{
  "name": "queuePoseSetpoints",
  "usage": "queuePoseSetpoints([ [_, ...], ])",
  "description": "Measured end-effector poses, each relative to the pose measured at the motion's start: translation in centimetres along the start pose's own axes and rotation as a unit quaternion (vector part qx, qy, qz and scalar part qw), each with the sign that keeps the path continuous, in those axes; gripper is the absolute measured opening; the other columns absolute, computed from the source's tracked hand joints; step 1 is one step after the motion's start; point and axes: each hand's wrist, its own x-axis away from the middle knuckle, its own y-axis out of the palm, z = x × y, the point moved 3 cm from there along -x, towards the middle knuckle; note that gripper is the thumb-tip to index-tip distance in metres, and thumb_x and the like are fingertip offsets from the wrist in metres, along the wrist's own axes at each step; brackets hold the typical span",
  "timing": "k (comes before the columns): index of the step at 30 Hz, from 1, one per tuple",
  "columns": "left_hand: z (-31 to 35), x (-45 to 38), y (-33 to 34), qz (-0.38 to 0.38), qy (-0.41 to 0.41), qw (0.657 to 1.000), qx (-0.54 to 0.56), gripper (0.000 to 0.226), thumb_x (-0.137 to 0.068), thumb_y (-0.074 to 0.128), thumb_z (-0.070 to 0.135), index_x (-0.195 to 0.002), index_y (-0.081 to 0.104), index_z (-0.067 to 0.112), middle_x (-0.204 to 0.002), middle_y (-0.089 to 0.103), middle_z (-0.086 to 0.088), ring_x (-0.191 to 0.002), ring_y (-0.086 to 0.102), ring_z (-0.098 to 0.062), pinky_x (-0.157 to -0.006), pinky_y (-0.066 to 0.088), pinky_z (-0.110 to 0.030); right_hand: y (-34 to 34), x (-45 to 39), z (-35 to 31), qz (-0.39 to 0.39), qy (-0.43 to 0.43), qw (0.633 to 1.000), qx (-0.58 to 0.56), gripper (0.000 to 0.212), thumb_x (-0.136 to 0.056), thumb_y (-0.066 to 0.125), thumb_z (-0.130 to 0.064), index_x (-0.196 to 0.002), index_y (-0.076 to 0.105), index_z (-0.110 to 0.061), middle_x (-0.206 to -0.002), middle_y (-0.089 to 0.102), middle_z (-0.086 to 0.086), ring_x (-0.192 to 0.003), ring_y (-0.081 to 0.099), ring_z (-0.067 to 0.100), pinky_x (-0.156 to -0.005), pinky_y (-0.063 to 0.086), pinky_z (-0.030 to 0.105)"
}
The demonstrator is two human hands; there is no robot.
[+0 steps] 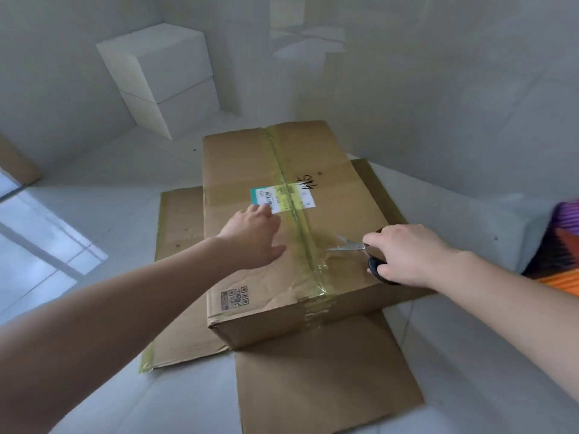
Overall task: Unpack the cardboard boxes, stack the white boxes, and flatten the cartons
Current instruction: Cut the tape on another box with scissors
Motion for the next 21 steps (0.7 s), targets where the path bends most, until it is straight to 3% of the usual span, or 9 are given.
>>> queuePoseSetpoints([
  [3, 4.8, -0.5, -1.1, -0.054, 0.169, 0.979, 0.096, 0.036, -0.079, 0.053, 0.065, -0.086, 0.055, 0.029, -0.09, 0.057, 0.011, -0.077, 0.053, -0.012, -0.064, 0.044, -0.027, 0.6, 2.6, 1.9, -0.008, -0.009, 1.0, 0.009, 0.027, -0.083, 0.051, -0.042, -0.105, 0.053, -0.028, -0.082, 0.045, -0.004, -0.087, 0.058, 0.026, -0.06, 0.037, 0.029],
  [6, 8.3, 0.3, -0.5, -0.075, 0.261, 0.959, 0.086, 0.047, -0.07, 0.053, 0.073, -0.089, 0.05, 0.03, -0.083, 0.052, 0.017, -0.071, 0.052, -0.008, -0.059, 0.04, -0.025, 1.1, 5.0, 3.3, -0.006, -0.028, 0.999, 0.03, 0.025, -0.083, 0.047, -0.046, -0.101, 0.05, -0.029, -0.08, 0.042, -0.005, -0.083, 0.057, 0.025, -0.058, 0.036, 0.029],
  [10, 10.5, -0.3, 1.0, -0.041, 0.245, 0.967, 0.053, 0.032, -0.078, 0.057, 0.057, -0.08, 0.045, 0.028, -0.081, 0.05, 0.013, -0.072, 0.052, -0.015, -0.059, 0.04, -0.027, 2.9, 7.2, 3.7, -0.006, -0.056, 0.998, 0.033, 0.023, -0.084, 0.042, -0.047, -0.1, 0.047, -0.031, -0.079, 0.039, -0.005, -0.084, 0.057, 0.024, -0.058, 0.036, 0.028],
  [14, 10.8, -1.4, 1.2, -0.04, 0.198, 0.977, 0.07, 0.033, -0.079, 0.054, 0.051, -0.067, 0.046, 0.021, -0.069, 0.054, 0.005, -0.063, 0.051, -0.018, -0.055, 0.043, -0.027, 4.3, 7.4, 3.4, 0.011, -0.073, 0.997, 0.023, 0.035, -0.084, 0.041, -0.049, -0.115, 0.05, -0.034, -0.092, 0.053, -0.003, -0.09, 0.058, 0.023, -0.061, 0.037, 0.028],
  [21, 11.4, -1.5, 0.9, -0.041, 0.241, 0.965, 0.09, 0.032, -0.08, 0.055, 0.033, -0.057, 0.044, 0.014, -0.057, 0.046, -0.002, -0.054, 0.043, -0.023, -0.052, 0.045, -0.031, 5.6, 7.9, 4.0, 0.011, -0.101, 0.994, 0.035, 0.038, -0.083, 0.041, -0.048, -0.118, 0.051, -0.035, -0.094, 0.056, -0.004, -0.091, 0.058, 0.022, -0.064, 0.038, 0.029],
])
